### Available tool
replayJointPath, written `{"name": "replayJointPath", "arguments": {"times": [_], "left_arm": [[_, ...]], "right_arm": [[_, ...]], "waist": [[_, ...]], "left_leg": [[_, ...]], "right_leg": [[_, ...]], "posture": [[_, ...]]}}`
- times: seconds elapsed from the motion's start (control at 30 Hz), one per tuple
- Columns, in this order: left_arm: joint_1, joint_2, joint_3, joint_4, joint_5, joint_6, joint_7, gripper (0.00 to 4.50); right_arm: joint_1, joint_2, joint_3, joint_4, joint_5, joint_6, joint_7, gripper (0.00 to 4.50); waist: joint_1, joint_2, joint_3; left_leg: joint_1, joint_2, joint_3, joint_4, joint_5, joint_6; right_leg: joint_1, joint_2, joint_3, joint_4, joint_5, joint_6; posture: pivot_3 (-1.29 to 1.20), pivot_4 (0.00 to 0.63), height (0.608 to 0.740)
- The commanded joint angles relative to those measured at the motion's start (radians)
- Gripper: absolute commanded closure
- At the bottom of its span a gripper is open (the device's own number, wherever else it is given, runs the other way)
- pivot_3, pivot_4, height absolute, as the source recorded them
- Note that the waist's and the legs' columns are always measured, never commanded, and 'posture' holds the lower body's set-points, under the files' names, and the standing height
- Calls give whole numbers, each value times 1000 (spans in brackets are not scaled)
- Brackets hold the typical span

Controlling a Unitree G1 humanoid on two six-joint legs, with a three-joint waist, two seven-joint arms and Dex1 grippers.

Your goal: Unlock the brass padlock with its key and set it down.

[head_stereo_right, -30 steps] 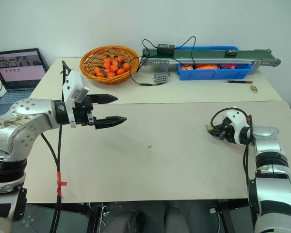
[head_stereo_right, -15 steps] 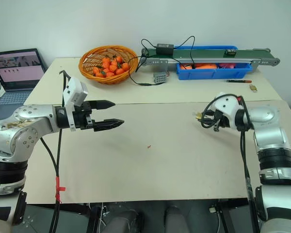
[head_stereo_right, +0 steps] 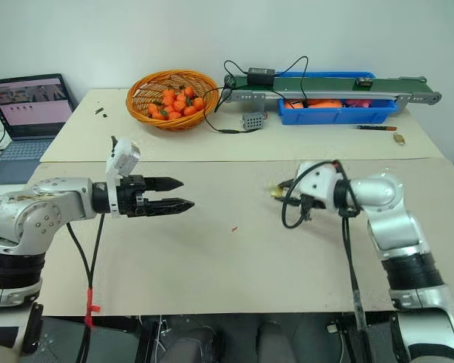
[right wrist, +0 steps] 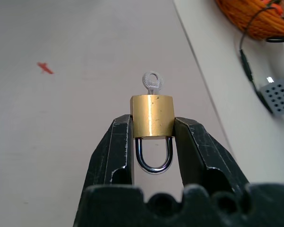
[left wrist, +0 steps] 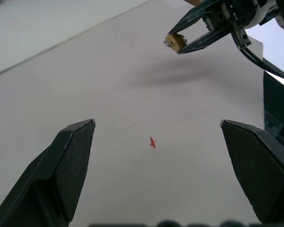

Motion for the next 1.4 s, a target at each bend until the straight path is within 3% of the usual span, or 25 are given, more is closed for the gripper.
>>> {"name": "replayJointPath", "arguments": {"times": [0.03,0.47,0.73,1.4], "left_arm": [[-9,20,-4,-20,-7,7,-18,0],[-56,-39,8,-6,-55,92,30,0],[-135,-171,101,-12,-202,223,159,0],[-161,-290,88,3,-211,229,284,0]], "right_arm": [[-28,9,-21,-95,27,3,-32,3624],[-45,23,4,-263,77,119,-37,3624],[-53,27,20,-291,76,132,-47,3624],[-93,17,-1,-328,91,181,-75,3624]], "waist": [[-3,0,0],[0,0,0],[1,0,0],[3,0,0]], "left_leg": [[0,0,0,0,0,0],[1,0,1,0,0,0],[1,0,1,0,0,0],[1,0,1,0,0,-1]], "right_leg": [[0,0,0,0,0,0],[0,1,0,0,0,0],[0,1,-1,0,0,0],[0,1,0,0,0,0]], "posture": [[0,150,740],[0,150,740],[0,150,740],[0,150,740]]}}
